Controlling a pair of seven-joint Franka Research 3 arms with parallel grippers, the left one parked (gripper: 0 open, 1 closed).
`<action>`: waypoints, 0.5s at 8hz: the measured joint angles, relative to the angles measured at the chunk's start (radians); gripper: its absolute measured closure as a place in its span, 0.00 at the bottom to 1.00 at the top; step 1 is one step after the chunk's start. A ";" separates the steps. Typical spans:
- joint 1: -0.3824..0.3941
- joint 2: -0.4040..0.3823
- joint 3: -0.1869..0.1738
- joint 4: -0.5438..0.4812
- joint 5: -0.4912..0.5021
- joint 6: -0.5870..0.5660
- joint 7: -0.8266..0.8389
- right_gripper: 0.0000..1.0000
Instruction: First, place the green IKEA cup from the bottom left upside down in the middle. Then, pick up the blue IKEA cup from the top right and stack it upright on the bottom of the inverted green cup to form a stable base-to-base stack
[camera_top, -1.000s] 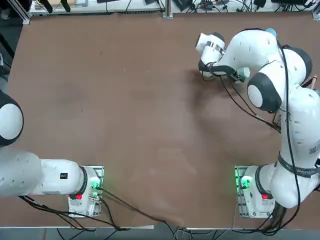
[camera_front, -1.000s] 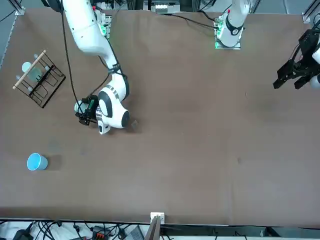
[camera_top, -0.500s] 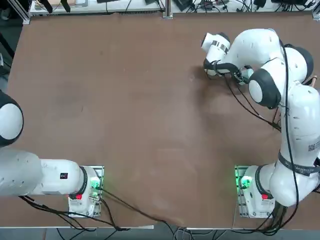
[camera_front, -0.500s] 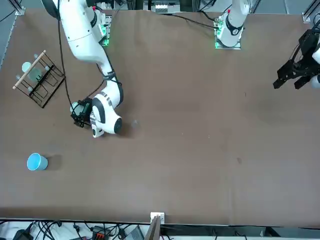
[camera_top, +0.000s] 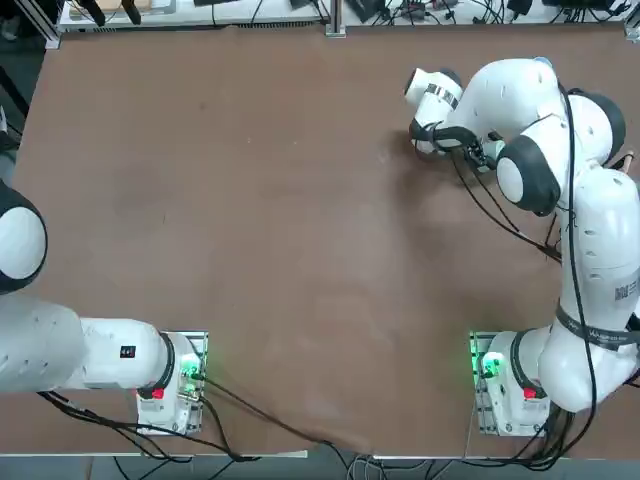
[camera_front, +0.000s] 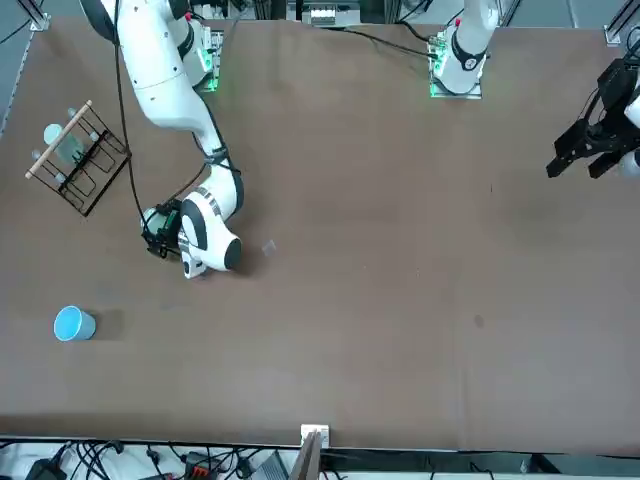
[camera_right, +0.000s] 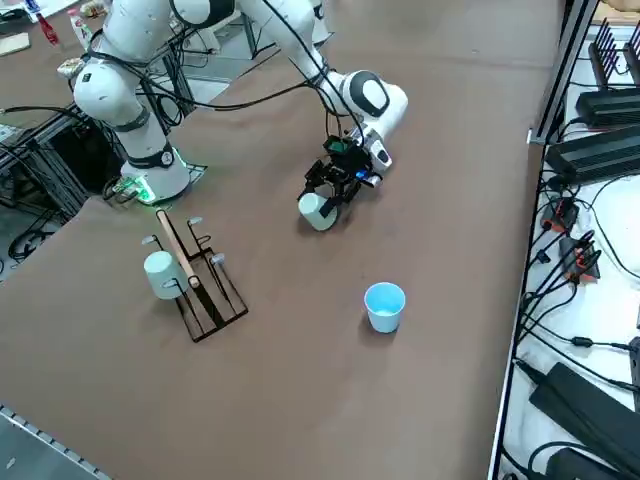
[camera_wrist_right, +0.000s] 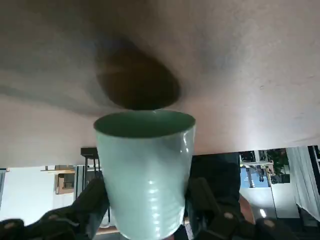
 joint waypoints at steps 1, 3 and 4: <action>0.002 0.000 0.000 0.001 0.000 0.003 0.001 0.13; 0.009 0.003 0.003 0.002 0.000 0.027 0.012 0.00; 0.010 0.004 0.005 0.002 0.000 0.040 0.015 0.00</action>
